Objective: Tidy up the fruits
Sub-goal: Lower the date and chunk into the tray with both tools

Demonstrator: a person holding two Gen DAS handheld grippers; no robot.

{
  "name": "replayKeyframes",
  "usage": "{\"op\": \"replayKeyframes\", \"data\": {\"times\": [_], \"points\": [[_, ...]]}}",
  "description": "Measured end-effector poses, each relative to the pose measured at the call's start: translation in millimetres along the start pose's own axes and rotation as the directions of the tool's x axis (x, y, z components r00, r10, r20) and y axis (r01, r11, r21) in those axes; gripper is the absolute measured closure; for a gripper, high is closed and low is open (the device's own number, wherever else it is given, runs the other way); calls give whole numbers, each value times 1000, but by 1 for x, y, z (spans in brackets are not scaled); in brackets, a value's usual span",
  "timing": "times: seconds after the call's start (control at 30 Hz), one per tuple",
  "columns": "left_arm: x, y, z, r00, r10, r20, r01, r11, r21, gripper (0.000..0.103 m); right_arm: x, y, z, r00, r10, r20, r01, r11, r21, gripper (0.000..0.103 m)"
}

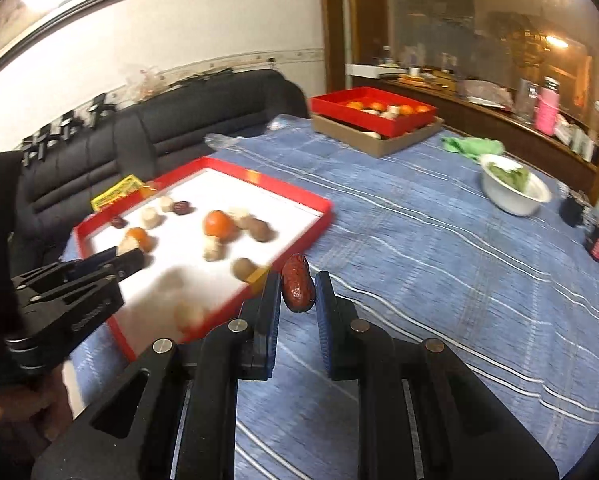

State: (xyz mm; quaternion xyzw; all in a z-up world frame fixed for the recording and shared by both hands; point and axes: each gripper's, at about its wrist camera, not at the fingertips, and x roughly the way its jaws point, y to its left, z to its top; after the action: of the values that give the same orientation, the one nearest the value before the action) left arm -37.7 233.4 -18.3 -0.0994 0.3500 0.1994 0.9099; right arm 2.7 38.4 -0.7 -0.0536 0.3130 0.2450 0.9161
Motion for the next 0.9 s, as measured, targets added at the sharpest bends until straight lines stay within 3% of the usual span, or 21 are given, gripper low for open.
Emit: {"op": "replayKeyframes", "data": {"times": [0.43, 0.7, 0.9], "points": [[30, 38, 35, 995, 90, -43, -93, 994, -58, 80, 58, 56, 50, 985, 168, -48, -171, 983, -67, 87], [46, 46, 55, 990, 125, -69, -129, 990, -64, 80, 96, 74, 87, 977, 199, -70, -203, 977, -61, 87], [58, 48, 54, 989, 114, -98, -120, 991, -56, 80, 119, 74, 86, 975, 191, -112, -197, 980, -42, 86]]}}
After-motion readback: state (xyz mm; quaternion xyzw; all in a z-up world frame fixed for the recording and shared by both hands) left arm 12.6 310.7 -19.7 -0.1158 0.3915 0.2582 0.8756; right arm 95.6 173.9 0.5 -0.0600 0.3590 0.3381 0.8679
